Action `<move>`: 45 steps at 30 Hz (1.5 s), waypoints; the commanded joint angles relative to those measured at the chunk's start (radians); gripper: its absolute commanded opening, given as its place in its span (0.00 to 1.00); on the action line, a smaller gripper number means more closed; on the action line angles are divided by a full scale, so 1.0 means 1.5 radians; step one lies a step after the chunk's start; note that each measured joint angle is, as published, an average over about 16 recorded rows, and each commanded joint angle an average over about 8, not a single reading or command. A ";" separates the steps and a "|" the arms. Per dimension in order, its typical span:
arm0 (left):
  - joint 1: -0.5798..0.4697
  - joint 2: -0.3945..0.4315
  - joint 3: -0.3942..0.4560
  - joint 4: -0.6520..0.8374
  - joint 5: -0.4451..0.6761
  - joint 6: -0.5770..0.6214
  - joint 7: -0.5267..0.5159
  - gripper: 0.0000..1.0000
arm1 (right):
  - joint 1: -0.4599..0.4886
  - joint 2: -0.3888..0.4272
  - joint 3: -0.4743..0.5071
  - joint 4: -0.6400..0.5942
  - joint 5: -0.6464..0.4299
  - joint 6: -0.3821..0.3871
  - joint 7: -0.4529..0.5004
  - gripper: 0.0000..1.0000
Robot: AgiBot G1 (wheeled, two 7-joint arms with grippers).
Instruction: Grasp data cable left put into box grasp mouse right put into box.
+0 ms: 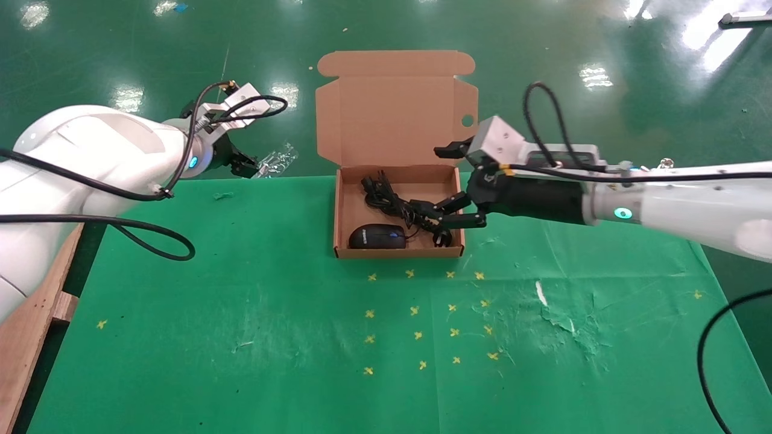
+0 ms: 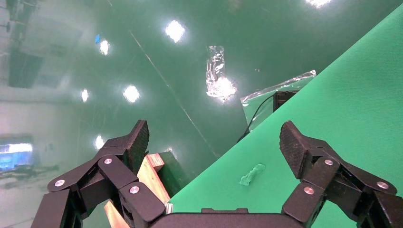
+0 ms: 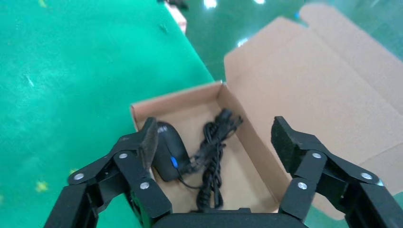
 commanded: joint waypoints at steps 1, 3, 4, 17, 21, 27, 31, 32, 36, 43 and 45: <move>0.000 0.000 0.000 0.000 0.000 0.000 0.000 1.00 | -0.013 0.015 0.007 0.021 0.019 -0.011 0.011 1.00; 0.000 0.000 0.000 0.000 0.000 0.000 0.000 1.00 | -0.025 0.030 0.014 0.042 0.038 -0.021 0.022 1.00; 0.000 0.000 0.000 0.000 0.000 0.000 0.000 1.00 | -0.032 0.037 0.017 0.052 0.048 -0.027 0.028 1.00; 0.000 0.000 0.000 0.000 0.000 0.000 0.000 1.00 | -0.114 0.134 0.062 0.189 0.173 -0.096 0.101 1.00; 0.000 0.000 0.000 0.000 0.000 0.000 0.000 1.00 | -0.139 0.163 0.076 0.230 0.212 -0.118 0.123 1.00; 0.018 -0.018 -0.027 -0.014 -0.057 0.022 0.038 1.00 | -0.177 0.207 0.097 0.293 0.269 -0.149 0.157 1.00; 0.044 -0.044 -0.066 -0.035 -0.139 0.053 0.092 1.00 | -0.202 0.237 0.110 0.335 0.307 -0.171 0.179 1.00; 0.050 -0.050 -0.076 -0.041 -0.160 0.061 0.106 1.00 | -0.209 0.244 0.114 0.345 0.317 -0.176 0.185 1.00; 0.077 -0.077 -0.117 -0.063 -0.245 0.093 0.163 1.00 | -0.234 0.274 0.128 0.387 0.356 -0.198 0.207 1.00; 0.124 -0.124 -0.188 -0.101 -0.393 0.150 0.262 1.00 | -0.262 0.307 0.143 0.434 0.399 -0.222 0.232 1.00; 0.137 -0.137 -0.208 -0.111 -0.435 0.166 0.290 1.00 | -0.263 0.308 0.143 0.435 0.400 -0.223 0.233 1.00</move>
